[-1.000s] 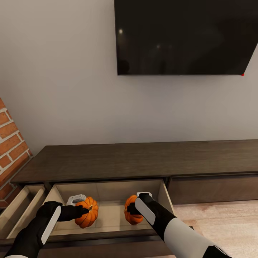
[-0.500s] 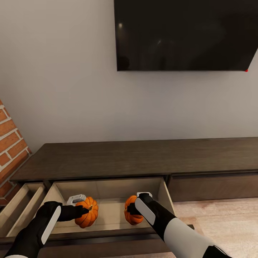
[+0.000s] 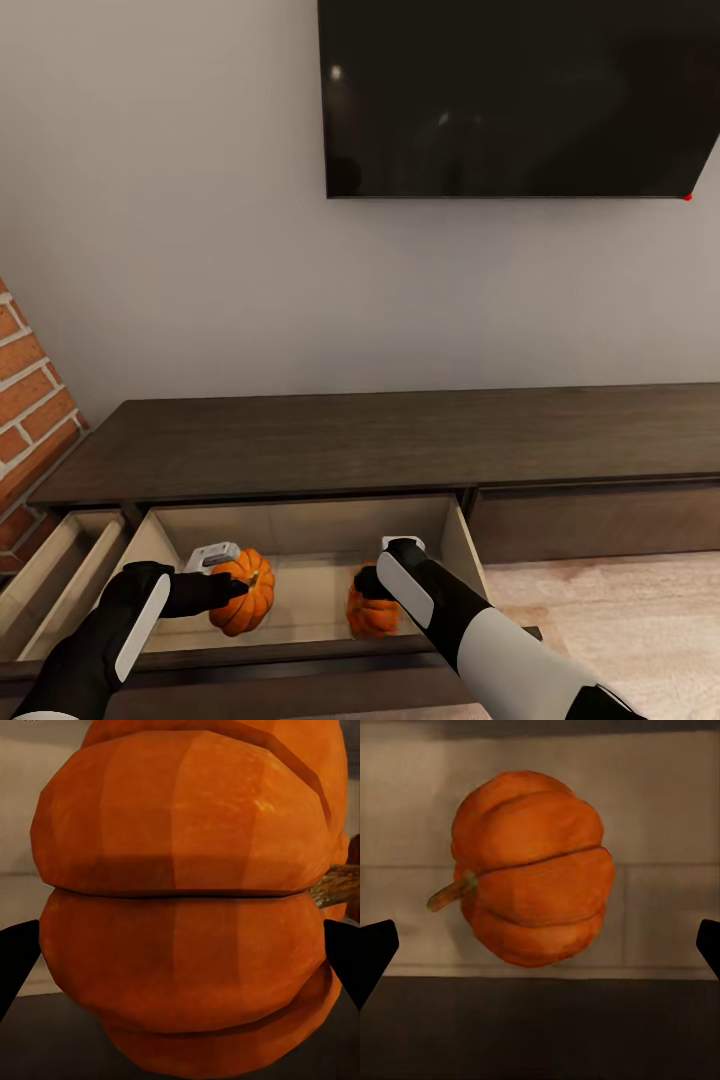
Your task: Place each of the two pumpkins and all three candles from the living room inside a cabinet in the living room (use any cabinet), then make sure every cabinet is closed, and position the cauldron so it is next to a table in the living room.
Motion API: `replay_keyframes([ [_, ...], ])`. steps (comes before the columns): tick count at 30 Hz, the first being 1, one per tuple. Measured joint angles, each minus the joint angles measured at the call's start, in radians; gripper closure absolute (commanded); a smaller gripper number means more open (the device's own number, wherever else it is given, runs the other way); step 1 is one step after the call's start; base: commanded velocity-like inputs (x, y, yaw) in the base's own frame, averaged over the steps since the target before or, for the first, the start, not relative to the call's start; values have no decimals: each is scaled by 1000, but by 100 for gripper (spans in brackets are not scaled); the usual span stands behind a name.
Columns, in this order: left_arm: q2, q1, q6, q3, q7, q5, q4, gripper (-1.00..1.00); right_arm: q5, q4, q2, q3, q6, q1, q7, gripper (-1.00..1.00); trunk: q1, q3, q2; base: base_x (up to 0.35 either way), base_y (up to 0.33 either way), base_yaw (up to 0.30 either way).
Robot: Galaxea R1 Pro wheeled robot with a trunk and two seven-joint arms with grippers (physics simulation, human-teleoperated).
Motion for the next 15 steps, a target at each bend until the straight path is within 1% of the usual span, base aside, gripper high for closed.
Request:
replay_keyframes([
  [1, 0, 0, 0, 0, 0, 1, 0, 100, 0, 0, 0, 0, 0, 0, 0, -100, 0, 0, 0, 0, 0, 0],
  [2, 0, 0, 0, 0, 0, 1, 0, -100, 0, 0, 0, 0, 0, 0, 0, -100, 0, 0, 0, 0, 0, 0],
  [14, 0, 0, 0, 0, 2, 0, -3, -100, 0, -1, 0, 0, -1, 0, 0, -100, 0, 0, 0, 0, 0, 0],
  [15, 0, 0, 0, 0, 2, 0, -4, -100, 0, -1, 0, 0, -1, 0, 0, -100, -1, 4, 0, 0, 0, 0],
])
